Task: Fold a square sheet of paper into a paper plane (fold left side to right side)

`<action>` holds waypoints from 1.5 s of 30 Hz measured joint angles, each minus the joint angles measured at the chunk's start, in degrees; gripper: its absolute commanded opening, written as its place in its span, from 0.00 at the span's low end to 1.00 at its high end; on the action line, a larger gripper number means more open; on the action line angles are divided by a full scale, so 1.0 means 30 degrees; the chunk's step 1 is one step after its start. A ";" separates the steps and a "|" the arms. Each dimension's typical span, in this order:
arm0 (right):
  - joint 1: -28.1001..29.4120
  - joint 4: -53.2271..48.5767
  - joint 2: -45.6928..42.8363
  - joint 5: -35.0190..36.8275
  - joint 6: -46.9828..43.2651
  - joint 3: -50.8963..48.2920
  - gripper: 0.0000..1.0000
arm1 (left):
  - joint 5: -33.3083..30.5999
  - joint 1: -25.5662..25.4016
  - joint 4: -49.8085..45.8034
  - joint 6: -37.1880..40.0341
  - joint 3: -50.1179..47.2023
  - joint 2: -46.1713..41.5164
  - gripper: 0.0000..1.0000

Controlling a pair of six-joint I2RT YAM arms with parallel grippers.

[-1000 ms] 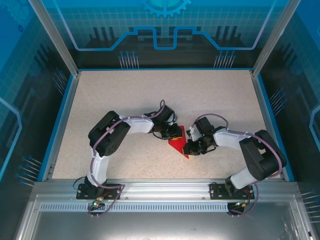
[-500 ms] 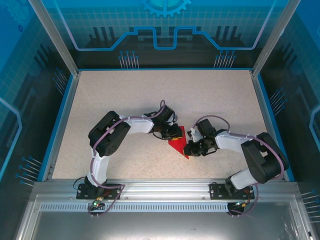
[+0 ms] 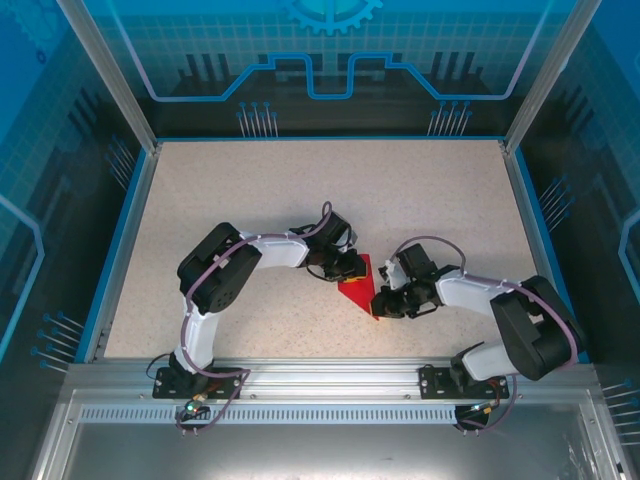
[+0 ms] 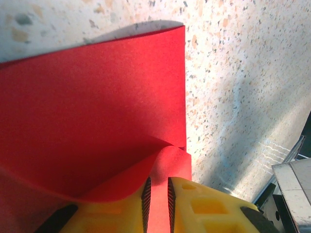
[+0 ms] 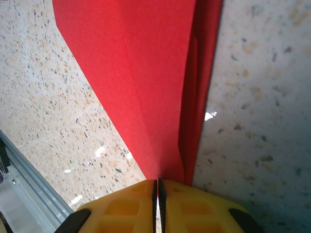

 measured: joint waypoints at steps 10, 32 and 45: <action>0.0000 -0.0823 -0.0444 0.0131 0.0015 -0.0160 0.13 | -0.0007 0.0000 0.0000 0.0000 0.0000 0.0000 0.21; -0.0058 -0.3075 -0.2528 -0.0554 0.0364 0.1333 0.10 | 0.0000 0.0000 0.0000 0.0000 0.0000 0.0000 0.21; -0.0073 -0.1355 0.2171 0.0554 0.0415 0.2630 0.09 | 0.0000 0.0000 0.0000 0.0000 0.0000 0.0000 0.21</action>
